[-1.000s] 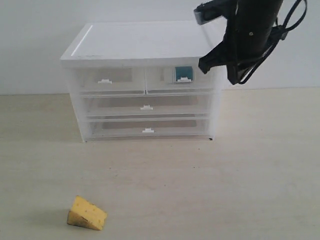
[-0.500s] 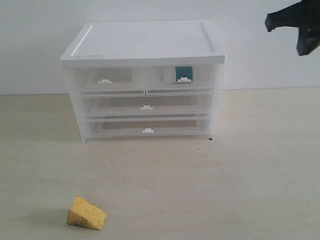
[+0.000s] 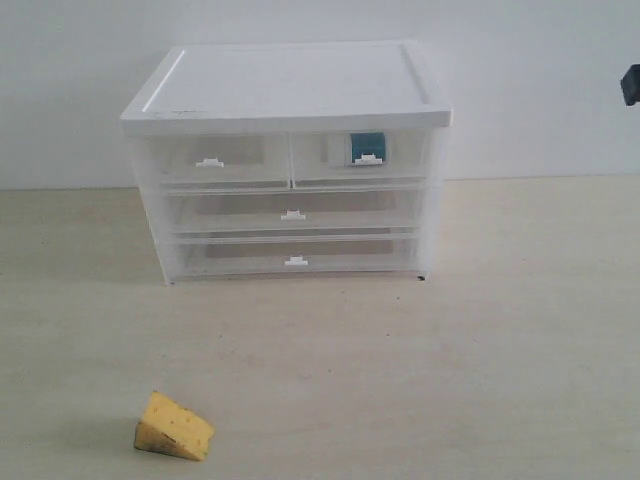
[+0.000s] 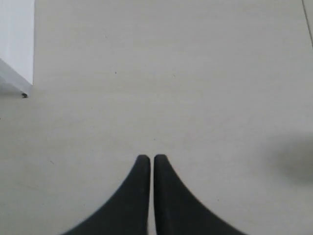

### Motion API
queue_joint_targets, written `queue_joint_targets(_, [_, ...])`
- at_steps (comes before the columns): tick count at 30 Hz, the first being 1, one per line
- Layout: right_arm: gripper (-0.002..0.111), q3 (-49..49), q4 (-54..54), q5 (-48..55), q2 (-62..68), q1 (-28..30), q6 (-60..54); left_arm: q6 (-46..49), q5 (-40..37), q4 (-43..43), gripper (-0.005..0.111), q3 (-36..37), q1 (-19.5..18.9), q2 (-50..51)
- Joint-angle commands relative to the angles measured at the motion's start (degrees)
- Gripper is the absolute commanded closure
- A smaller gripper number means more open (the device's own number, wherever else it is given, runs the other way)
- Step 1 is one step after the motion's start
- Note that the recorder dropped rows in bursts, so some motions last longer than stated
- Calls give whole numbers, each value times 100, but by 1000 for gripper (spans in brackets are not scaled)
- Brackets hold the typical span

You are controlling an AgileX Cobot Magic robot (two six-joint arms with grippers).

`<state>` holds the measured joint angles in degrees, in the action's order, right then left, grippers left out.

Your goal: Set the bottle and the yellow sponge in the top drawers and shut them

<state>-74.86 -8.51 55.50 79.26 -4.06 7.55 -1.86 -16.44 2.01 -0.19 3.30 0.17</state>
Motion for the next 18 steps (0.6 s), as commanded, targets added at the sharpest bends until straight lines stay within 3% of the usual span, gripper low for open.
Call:
queue_joint_targets(1, [108, 794, -13, -821, -797, 19, 27, 34, 10, -6, 102, 19, -31, -17])
queue_joint_targets(9, [108, 2078, -39, -2055, -2065, 19, 304, 34, 10, -6, 102, 19, -31, -17])
queue_joint_targets(18, [108, 3169, -100, -2723, -3338, 19, 328, 34, 10, -6, 102, 19, -31, -17])
